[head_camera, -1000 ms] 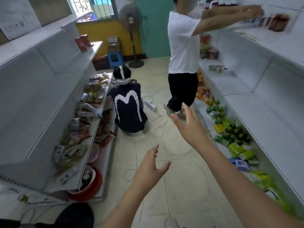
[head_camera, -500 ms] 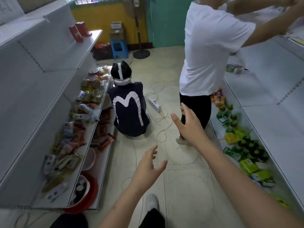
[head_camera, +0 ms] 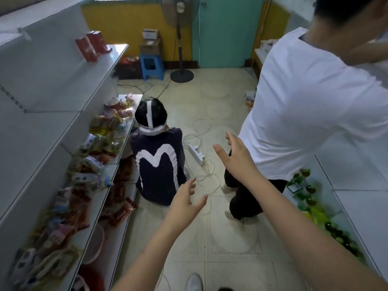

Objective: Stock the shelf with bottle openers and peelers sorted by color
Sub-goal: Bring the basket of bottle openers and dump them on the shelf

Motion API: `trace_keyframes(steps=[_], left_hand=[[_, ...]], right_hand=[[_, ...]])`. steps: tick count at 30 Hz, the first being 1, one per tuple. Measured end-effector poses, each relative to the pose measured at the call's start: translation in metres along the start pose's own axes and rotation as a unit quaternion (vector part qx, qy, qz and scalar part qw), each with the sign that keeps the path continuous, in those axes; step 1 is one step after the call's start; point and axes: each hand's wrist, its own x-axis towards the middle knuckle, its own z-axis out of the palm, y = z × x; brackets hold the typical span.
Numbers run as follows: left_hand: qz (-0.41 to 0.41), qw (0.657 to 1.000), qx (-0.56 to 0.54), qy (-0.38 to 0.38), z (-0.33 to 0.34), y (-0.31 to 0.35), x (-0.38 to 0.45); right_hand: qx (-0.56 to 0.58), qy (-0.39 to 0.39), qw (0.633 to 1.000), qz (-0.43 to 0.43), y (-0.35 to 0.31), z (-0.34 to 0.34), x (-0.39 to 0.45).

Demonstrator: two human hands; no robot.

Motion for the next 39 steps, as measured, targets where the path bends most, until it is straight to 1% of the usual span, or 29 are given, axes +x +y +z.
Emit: trace_keyframes(steps=[3, 9, 14, 17, 20, 25, 29, 34, 39], left_hand=[[-0.001, 1.000, -0.006, -0.005, -0.002, 0.016, 0.057], [-0.010, 1.000, -0.005, -0.020, 0.005, 0.043, 0.178], [-0.021, 0.999, -0.017, -0.036, 0.003, 0.060, 0.266], [-0.027, 0.999, -0.023, -0.032, -0.005, 0.063, 0.321], [-0.039, 0.998, -0.035, -0.027, -0.012, 0.059, 0.385], [-0.037, 0.998, -0.018, -0.052, -0.035, 0.053, 0.501], [-0.024, 0.998, -0.004, -0.055, -0.055, 0.068, 0.581], [-0.017, 0.998, -0.012, -0.063, -0.062, 0.092, 0.668], [-0.036, 0.996, -0.016, -0.083, -0.055, 0.100, 0.757]], right_hand=[[0.012, 0.006, 1.000, 0.005, 0.012, -0.002, 0.056], [0.019, -0.018, 1.000, 0.008, 0.034, -0.003, 0.185], [0.018, -0.013, 1.000, 0.006, 0.036, 0.004, 0.286], [0.019, -0.015, 1.000, 0.011, 0.036, 0.014, 0.346], [0.016, -0.004, 1.000, 0.008, 0.034, 0.028, 0.413], [0.016, 0.025, 0.999, 0.027, 0.029, 0.045, 0.524], [0.001, 0.032, 0.999, 0.036, 0.026, 0.039, 0.595], [-0.008, 0.059, 0.997, 0.041, 0.037, 0.027, 0.679], [0.023, 0.041, 0.998, 0.050, 0.061, 0.036, 0.771]])
